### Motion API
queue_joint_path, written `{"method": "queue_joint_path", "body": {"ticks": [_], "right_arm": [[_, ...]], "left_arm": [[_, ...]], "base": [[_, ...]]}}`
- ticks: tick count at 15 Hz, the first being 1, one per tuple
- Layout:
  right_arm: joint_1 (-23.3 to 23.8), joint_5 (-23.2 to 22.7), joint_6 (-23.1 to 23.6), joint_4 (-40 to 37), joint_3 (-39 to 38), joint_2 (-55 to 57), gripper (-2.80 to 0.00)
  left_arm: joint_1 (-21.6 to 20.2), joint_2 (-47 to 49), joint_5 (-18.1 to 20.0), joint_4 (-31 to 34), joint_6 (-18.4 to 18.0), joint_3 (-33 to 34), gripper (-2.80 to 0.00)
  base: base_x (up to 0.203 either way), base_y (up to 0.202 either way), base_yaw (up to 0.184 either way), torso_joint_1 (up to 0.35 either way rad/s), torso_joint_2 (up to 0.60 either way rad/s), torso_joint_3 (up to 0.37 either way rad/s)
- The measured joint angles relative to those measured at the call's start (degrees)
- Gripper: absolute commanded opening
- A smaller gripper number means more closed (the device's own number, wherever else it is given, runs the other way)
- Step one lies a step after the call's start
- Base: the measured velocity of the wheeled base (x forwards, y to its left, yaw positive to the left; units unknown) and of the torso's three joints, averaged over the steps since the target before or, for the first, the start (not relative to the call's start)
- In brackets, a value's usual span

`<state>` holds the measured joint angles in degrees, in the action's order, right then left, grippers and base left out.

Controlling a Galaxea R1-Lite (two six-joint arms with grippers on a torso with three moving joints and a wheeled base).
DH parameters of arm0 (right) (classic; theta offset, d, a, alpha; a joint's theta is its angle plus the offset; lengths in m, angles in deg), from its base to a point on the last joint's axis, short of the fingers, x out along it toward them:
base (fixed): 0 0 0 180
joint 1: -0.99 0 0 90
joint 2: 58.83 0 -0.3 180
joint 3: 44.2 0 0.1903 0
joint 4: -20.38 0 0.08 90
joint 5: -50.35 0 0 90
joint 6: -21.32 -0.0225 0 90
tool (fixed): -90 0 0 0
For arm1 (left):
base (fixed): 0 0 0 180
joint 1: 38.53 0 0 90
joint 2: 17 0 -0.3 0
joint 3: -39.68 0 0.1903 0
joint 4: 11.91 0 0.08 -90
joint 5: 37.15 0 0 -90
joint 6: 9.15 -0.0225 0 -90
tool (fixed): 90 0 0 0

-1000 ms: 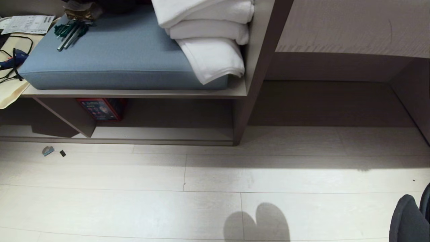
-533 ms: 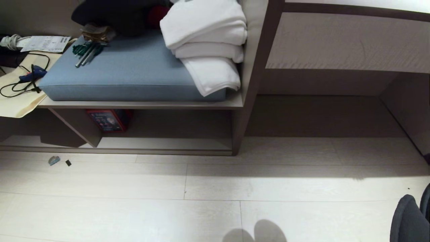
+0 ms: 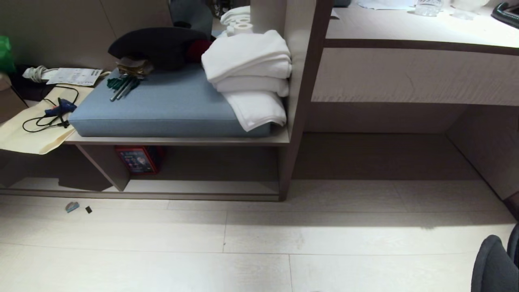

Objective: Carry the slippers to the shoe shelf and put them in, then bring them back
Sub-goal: Place the slippers into the shoe cabinet

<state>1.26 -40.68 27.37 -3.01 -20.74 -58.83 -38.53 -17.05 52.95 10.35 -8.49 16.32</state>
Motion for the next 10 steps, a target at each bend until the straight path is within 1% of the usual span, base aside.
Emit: {"method": "queue_joint_path", "body": {"ticks": [10], "right_arm": [[0.0, 0.0, 0.0, 0.0, 0.0, 0.0, -2.8]], "left_arm": [[0.0, 0.0, 0.0, 0.0, 0.0, 0.0, -2.8]], "base": [[0.0, 0.0, 0.0, 0.003, 0.0, 0.203]]}}
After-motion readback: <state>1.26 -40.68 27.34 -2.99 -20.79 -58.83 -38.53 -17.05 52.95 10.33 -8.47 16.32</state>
